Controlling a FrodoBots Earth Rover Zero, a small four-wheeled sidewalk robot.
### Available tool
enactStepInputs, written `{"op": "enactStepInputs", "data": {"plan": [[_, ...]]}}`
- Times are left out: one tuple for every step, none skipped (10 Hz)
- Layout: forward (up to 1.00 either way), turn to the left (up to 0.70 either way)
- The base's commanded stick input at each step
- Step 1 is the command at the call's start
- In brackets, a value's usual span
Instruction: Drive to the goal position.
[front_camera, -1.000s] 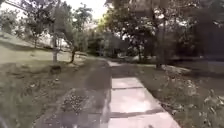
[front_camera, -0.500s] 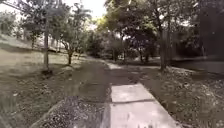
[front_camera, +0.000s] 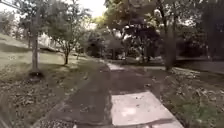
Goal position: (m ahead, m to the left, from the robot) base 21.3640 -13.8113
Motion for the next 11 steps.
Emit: {"op": "enactStepInputs", "data": {"plan": [[1.00,0.00],[1.00,0.00],[1.00,0.00],[1.00,0.00],[1.00,0.00],[1.00,0.00],[1.00,0.00],[1.00,0.00],[1.00,0.00],[1.00,0.00],[1.00,0.00]]}}
